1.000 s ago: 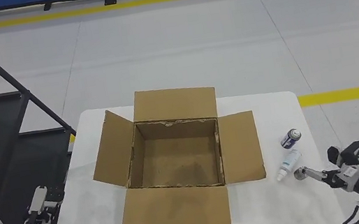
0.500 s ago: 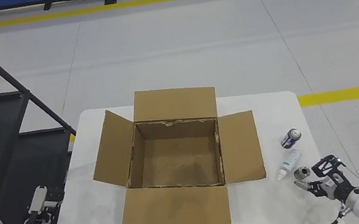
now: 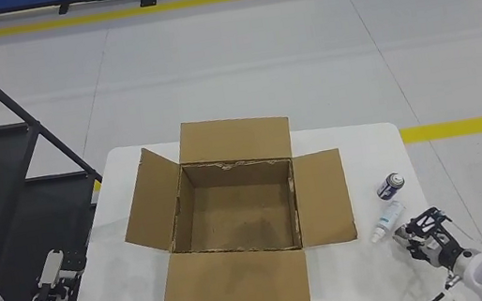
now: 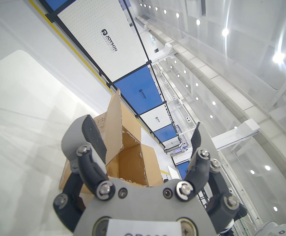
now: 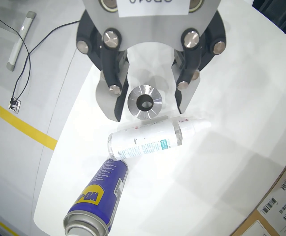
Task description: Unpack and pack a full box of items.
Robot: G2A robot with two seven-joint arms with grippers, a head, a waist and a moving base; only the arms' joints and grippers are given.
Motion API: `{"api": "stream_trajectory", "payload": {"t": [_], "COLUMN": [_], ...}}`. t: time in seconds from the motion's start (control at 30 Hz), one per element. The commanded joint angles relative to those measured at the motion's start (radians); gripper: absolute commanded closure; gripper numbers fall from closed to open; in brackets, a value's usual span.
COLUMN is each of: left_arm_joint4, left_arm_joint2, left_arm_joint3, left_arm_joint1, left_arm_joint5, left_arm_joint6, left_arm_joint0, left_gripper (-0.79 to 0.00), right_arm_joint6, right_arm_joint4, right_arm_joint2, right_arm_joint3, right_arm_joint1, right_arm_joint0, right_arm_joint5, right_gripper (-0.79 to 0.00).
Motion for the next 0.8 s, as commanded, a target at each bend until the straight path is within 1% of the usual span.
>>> {"api": "stream_trajectory", "payload": {"t": [0.0, 0.03, 0.1, 0.2, 0.23, 0.33, 0.47, 0.6, 0.7, 0.77], "left_arm_joint4": [0.000, 0.000, 0.000, 0.000, 0.000, 0.000, 0.000, 0.000, 0.000, 0.000], "left_arm_joint2": [0.000, 0.000, 0.000, 0.000, 0.000, 0.000, 0.000, 0.000, 0.000, 0.000], "left_arm_joint3": [0.000, 0.000, 0.000, 0.000, 0.000, 0.000, 0.000, 0.000, 0.000, 0.000], "left_arm_joint1": [0.000, 0.000, 0.000, 0.000, 0.000, 0.000, 0.000, 0.000, 0.000, 0.000], "left_arm_joint5": [0.000, 0.000, 0.000, 0.000, 0.000, 0.000, 0.000, 0.000, 0.000, 0.000], "left_arm_joint6": [0.000, 0.000, 0.000, 0.000, 0.000, 0.000, 0.000, 0.000, 0.000, 0.000], "left_arm_joint0": [0.000, 0.000, 0.000, 0.000, 0.000, 0.000, 0.000, 0.000, 0.000, 0.000], "left_gripper": [-0.785, -0.785, -0.785, -0.785, -0.785, -0.785, -0.785, -0.785, -0.785, -0.785], "right_arm_joint6": [0.007, 0.011, 0.028, 0.066, 0.077, 0.143, 0.267, 0.355, 0.401, 0.427], "right_arm_joint4": [0.029, 0.047, 0.089, 0.178, 0.213, 0.350, 0.494, 0.524, 0.481, 0.437], "right_arm_joint2": [0.002, 0.009, 0.027, 0.070, 0.087, 0.135, 0.172, 0.132, 0.045, -0.044], "right_arm_joint3": [0.001, -0.002, -0.023, -0.096, -0.142, -0.292, -0.517, -0.716, -0.811, -0.845], "right_arm_joint1": [0.003, 0.004, 0.008, 0.014, 0.016, 0.018, 0.021, 0.021, 0.022, 0.021], "right_arm_joint0": [0.004, 0.005, 0.003, -0.015, -0.024, -0.057, -0.089, -0.099, -0.075, -0.047], "right_arm_joint5": [-0.021, -0.031, -0.046, -0.058, -0.057, -0.014, 0.099, 0.210, 0.286, 0.331], "right_gripper": [-0.012, 0.000, 0.000, 0.000, 0.000, 0.000, 0.000, 0.000, 0.000, 0.000]}}
